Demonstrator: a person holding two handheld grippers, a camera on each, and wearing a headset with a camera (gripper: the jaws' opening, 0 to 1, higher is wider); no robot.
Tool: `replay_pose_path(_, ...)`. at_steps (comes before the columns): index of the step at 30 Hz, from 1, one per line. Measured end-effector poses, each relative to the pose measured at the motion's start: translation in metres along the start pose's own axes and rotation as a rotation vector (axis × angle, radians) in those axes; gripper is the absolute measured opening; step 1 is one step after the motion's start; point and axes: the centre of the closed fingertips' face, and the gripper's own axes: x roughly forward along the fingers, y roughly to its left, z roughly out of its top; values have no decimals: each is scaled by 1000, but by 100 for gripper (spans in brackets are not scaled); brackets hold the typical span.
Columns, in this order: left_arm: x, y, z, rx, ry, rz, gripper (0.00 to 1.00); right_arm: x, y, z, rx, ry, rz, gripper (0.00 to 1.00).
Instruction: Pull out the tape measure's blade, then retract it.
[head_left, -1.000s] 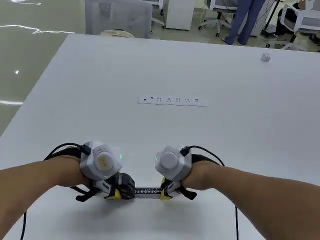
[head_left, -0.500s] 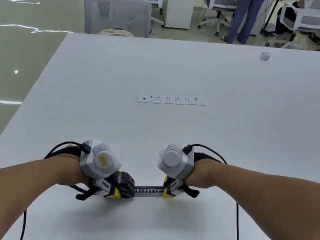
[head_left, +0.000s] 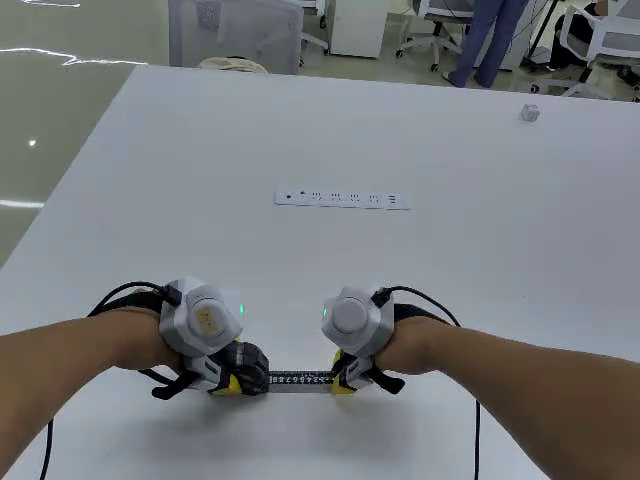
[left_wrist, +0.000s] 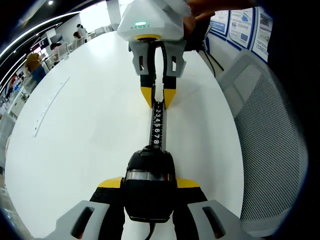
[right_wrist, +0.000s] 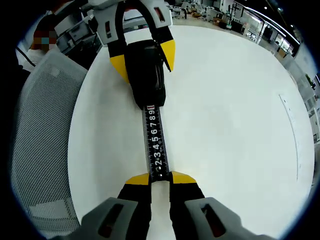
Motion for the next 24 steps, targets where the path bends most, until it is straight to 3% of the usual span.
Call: replay_pose_path(24, -1, 0, 0, -2, 0, 3, 33, -5, -3, -15, 12, 11, -4, 12)
